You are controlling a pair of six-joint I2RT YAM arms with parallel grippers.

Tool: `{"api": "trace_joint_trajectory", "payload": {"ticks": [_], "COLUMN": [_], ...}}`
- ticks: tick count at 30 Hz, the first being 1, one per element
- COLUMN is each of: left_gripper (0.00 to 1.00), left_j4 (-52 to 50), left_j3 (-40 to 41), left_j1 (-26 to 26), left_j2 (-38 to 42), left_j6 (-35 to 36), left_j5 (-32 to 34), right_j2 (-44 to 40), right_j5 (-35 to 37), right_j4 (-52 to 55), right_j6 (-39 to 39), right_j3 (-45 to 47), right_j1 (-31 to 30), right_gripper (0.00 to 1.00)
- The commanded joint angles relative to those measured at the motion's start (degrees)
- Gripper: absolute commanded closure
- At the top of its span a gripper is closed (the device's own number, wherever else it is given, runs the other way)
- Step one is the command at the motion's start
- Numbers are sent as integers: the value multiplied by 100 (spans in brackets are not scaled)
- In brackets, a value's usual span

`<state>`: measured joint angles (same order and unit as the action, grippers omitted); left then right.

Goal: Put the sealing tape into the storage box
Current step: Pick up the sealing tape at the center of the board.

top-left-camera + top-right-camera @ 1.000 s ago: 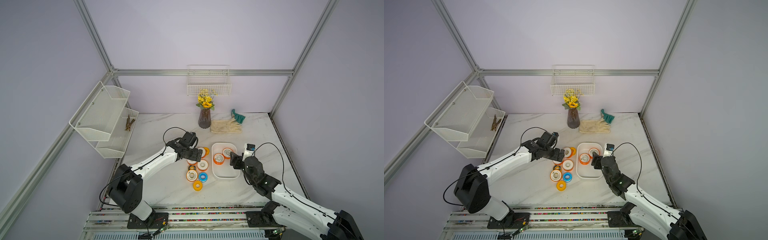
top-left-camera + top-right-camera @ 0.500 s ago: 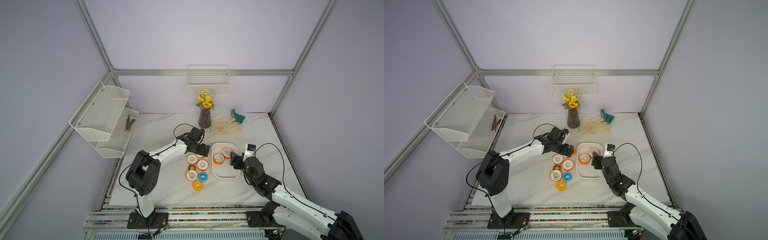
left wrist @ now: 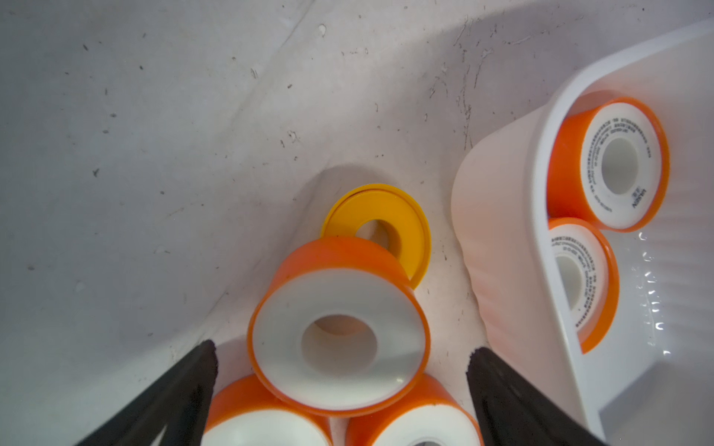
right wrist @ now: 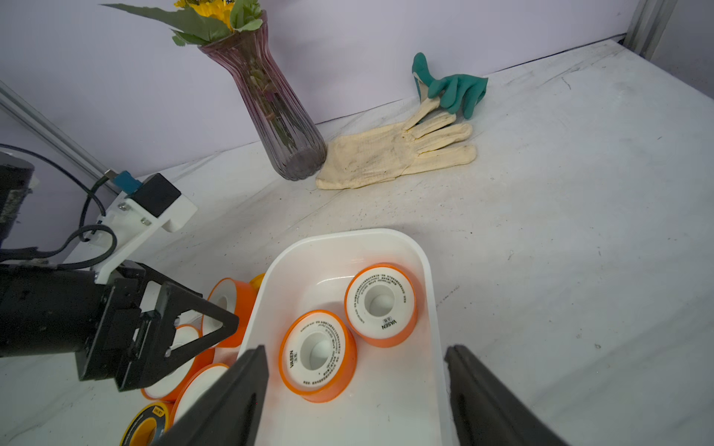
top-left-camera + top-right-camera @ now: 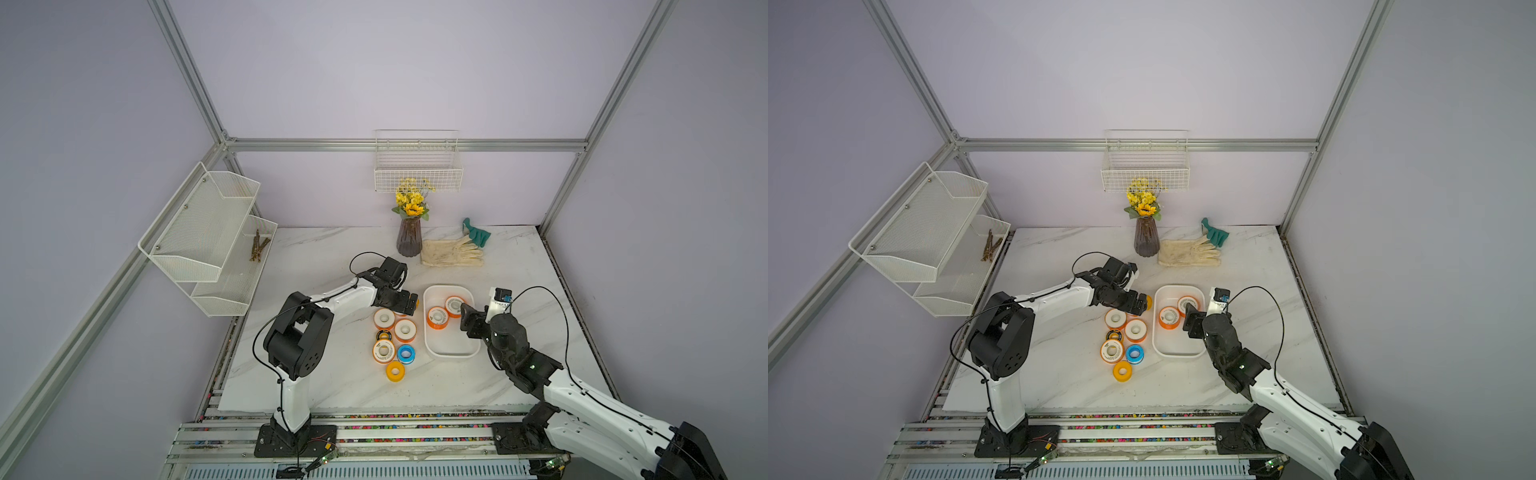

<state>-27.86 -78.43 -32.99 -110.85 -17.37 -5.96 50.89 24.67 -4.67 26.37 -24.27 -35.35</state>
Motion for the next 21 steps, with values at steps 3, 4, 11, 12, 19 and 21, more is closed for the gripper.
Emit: {"api": "trace_joint_trajectory", "payload": {"ticks": [3, 4, 11, 12, 19, 21], "left_gripper": [0, 0, 9, 11, 16, 18], "left_j4": [361, 389, 492, 500, 536, 524], "left_j3": [-61, -48, -31, -18, 41, 56], "left_j1": [104, 110, 126, 126, 126, 119], "left_j2": [-55, -64, -185, -204, -228, -207], "left_j6": [-80, -99, -154, -174, -233, -238], "left_j5": [-171, -192, -367, -384, -389, -384], "right_j2": [-2, -1, -7, -5, -4, 8], "right_j5": [100, 102, 117, 119, 126, 117], "right_j4": [-118, -114, -105, -105, -105, -107], "right_j6": [44, 44, 61, 61, 61, 61], "right_j3": [10, 10, 10, 10, 10, 1], "right_j1": [20, 22, 21, 20, 24, 20], "right_gripper": [22, 22, 22, 22, 22, 22]}}
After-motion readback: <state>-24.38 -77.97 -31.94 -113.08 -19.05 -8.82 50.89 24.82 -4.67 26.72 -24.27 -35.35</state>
